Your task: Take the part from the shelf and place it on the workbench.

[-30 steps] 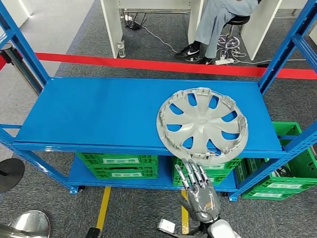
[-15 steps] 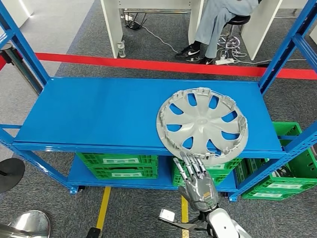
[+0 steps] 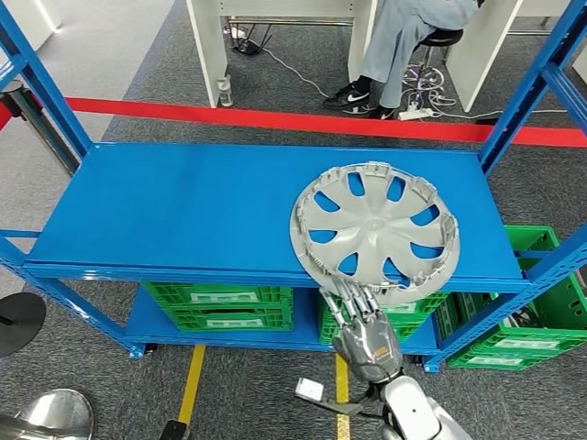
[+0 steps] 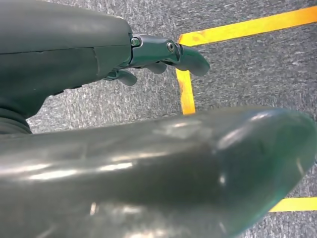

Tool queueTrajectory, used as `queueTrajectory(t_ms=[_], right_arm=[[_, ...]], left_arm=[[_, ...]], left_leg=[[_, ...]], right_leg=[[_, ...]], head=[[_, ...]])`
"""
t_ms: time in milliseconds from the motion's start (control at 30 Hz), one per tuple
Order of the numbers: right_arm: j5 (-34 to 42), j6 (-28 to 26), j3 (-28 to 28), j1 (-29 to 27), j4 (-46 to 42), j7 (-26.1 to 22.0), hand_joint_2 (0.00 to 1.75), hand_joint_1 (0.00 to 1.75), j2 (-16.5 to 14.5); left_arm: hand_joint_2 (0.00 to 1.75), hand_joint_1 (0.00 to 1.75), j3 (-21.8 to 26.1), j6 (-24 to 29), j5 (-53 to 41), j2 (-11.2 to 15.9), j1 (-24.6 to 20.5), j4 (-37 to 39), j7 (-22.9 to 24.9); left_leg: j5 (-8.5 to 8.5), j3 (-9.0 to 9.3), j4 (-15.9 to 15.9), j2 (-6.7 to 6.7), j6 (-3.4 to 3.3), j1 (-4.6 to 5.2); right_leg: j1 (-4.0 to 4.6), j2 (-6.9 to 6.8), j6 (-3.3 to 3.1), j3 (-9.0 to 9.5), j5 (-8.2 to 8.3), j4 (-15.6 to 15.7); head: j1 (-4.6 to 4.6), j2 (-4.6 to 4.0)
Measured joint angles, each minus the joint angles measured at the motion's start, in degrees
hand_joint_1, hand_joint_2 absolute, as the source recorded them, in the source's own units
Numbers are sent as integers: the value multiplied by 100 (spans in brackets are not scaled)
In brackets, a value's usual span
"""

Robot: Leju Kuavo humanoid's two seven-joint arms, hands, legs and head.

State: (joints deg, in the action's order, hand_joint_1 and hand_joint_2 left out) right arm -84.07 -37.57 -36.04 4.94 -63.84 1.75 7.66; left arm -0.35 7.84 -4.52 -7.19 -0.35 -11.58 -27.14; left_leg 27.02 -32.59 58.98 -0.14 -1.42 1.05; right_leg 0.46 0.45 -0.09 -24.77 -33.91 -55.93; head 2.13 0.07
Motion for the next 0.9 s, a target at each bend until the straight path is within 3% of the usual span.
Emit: queueTrajectory(t_ms=[333, 900], right_arm=[[-35, 41, 373, 478, 542, 133, 175, 0, -24], [-59, 93, 594, 665, 854, 216, 175, 0, -74]], left_arm=[[0, 0, -36, -86, -37, 0, 1, 0, -67], [0, 0, -79, -77, -37, 2, 2, 2, -73]], left_leg=[[-4, 0, 1, 0, -4, 1], [-4, 0, 1, 0, -4, 1]], right_leg=[[-1, -1, 4, 0, 6, 0], [0, -1, 4, 0, 6, -1]], head=[[-1, 0], [1, 0]])
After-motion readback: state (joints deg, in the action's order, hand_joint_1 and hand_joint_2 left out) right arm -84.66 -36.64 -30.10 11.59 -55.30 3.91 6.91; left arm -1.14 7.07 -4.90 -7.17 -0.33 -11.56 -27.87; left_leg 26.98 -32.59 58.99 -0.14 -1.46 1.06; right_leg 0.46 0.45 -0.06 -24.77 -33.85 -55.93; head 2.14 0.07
